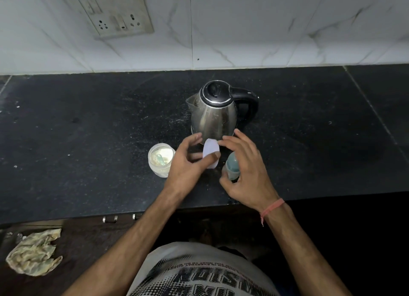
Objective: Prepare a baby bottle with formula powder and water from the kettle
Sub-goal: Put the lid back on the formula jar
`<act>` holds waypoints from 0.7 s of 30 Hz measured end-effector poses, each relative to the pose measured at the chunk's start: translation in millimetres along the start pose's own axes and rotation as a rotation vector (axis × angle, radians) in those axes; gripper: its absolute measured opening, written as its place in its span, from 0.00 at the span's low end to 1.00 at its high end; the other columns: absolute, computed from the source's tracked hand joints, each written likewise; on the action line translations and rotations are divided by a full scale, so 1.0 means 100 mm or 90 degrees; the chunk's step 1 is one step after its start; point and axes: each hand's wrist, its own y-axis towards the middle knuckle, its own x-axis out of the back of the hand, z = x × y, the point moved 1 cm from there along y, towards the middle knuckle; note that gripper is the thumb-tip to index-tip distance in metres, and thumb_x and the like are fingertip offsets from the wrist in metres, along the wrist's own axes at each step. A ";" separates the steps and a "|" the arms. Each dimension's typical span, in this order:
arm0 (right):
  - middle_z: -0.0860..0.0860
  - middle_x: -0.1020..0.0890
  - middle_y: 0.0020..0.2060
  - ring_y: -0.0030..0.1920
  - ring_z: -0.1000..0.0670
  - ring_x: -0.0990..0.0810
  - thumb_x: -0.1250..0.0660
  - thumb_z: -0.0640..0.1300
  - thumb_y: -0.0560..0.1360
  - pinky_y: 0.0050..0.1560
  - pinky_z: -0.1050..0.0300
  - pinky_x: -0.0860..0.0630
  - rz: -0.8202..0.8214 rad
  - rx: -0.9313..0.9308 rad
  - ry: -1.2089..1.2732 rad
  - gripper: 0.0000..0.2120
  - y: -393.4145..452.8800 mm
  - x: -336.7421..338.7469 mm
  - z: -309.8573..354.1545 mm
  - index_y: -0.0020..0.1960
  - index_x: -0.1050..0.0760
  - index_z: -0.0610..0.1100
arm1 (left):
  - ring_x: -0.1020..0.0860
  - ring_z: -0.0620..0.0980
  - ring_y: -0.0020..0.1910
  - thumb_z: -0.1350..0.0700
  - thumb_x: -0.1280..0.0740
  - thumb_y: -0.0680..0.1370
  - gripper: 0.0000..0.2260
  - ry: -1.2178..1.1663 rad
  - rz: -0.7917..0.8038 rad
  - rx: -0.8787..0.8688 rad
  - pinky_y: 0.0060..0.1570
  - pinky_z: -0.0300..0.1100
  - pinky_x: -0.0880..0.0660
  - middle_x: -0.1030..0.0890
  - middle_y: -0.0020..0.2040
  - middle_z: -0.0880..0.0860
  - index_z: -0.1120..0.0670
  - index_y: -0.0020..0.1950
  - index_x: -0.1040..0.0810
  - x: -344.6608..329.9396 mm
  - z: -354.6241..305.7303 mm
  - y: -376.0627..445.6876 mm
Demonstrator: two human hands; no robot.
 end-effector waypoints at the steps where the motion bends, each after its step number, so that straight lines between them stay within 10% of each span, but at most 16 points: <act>1: 0.54 0.27 0.79 0.87 0.51 0.43 0.19 0.42 0.73 0.86 0.47 0.42 0.018 0.005 -0.001 0.38 0.04 0.00 0.03 0.80 0.29 0.47 | 0.11 0.46 0.62 0.50 0.13 0.74 0.36 -0.053 0.014 0.015 0.69 0.52 0.16 0.18 0.74 0.44 0.47 0.80 0.23 0.00 -0.05 0.01; 12: 0.57 0.23 0.74 0.76 0.56 0.24 0.16 0.49 0.75 0.77 0.50 0.24 0.066 -0.038 0.196 0.36 0.38 0.01 0.24 0.77 0.28 0.49 | 0.11 0.56 0.65 0.49 0.20 0.80 0.31 -0.212 0.075 0.070 0.56 0.47 0.14 0.12 0.68 0.51 0.49 0.81 0.26 0.23 -0.32 -0.08; 17: 0.56 0.22 0.70 0.69 0.54 0.19 0.13 0.51 0.71 0.65 0.53 0.16 0.035 -0.062 0.244 0.36 0.51 -0.02 0.27 0.74 0.26 0.50 | 0.18 0.44 0.40 0.42 0.18 0.79 0.21 0.030 -0.336 -0.097 0.46 0.41 0.21 0.12 0.47 0.49 0.48 0.68 0.16 0.81 -0.16 -0.08; 21: 0.59 0.24 0.71 0.71 0.54 0.21 0.15 0.54 0.72 0.63 0.50 0.15 0.058 -0.054 0.226 0.36 0.63 -0.10 0.30 0.76 0.25 0.54 | 0.25 0.45 0.67 0.28 0.14 0.62 0.49 0.261 -0.216 -0.073 0.68 0.43 0.26 0.26 0.68 0.46 0.42 0.78 0.26 1.21 0.27 -0.06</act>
